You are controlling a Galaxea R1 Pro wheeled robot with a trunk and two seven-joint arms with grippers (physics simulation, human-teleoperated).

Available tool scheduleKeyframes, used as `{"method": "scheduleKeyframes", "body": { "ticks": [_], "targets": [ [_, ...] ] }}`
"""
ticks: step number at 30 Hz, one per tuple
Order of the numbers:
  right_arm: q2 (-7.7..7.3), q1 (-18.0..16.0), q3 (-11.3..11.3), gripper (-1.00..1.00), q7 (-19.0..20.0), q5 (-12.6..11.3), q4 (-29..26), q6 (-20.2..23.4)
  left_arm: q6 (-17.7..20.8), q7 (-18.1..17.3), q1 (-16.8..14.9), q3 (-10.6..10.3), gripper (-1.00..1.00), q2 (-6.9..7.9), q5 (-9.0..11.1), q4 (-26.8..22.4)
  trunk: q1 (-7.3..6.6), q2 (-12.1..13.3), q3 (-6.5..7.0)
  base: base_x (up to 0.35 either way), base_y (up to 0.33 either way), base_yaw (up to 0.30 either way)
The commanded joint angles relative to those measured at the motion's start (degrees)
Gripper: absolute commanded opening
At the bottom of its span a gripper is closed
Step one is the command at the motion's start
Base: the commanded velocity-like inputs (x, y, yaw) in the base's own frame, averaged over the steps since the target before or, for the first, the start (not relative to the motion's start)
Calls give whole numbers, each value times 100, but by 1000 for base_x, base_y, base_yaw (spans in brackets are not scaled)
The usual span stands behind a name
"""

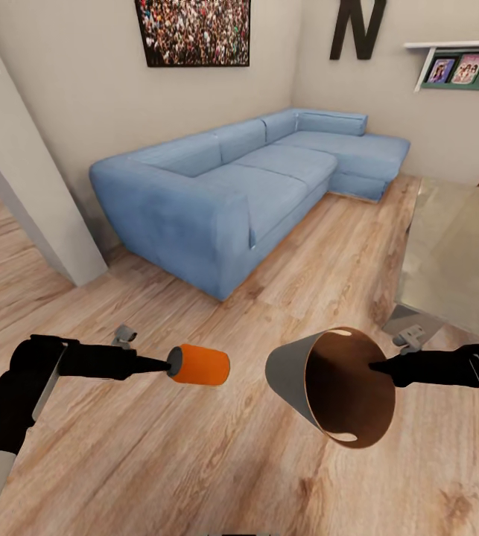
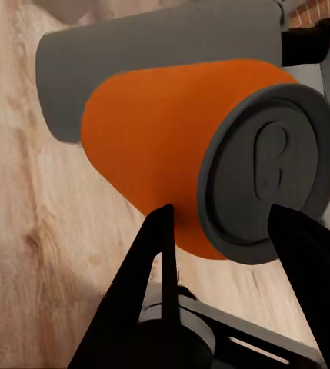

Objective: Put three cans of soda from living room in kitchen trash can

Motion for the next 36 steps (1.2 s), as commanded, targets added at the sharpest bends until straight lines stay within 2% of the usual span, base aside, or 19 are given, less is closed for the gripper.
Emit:
{"method": "scheduleKeyframes", "body": {
  "ticks": [1,12,14,16,18,23,31,36],
  "targets": [
    [1,-2,2,-100,43,-97,-2,69,4,0,0,0,-100,7,-8,-77,-23,42,19,0,0,0],
    [-4,-2,-6,-100,268,-84,4,69,14,0,0,0,-100,26,38,-427,-264,483,216,0,0,0],
    [5,-2,76,-100,277,-67,21,69,20,0,2,-7,-100,22,311,-541,-308,563,252,0,0,0],
    [6,-2,121,-100,278,-64,42,69,20,0,5,-9,-100,21,441,-598,-352,643,288,0,0,0],
    [13,-2,175,-100,275,-59,78,69,20,0,7,-17,-100,17,673,-726,-396,723,324,0,0,0],
    [17,-2,295,-100,236,-53,270,69,20,0,9,-24,-100,13,821,-815,-506,924,414,0,0,0],
    [46,-2,465,-100,186,-41,652,69,20,0,9,-28,-100,11,872,-1011,-682,1245,557,0,0,0],
    [164,-6,595,-100,103,-33,824,69,20,0,9,-51,-100,-7,868,-1065,-791,1445,647,0,0,0]
  ]
}}
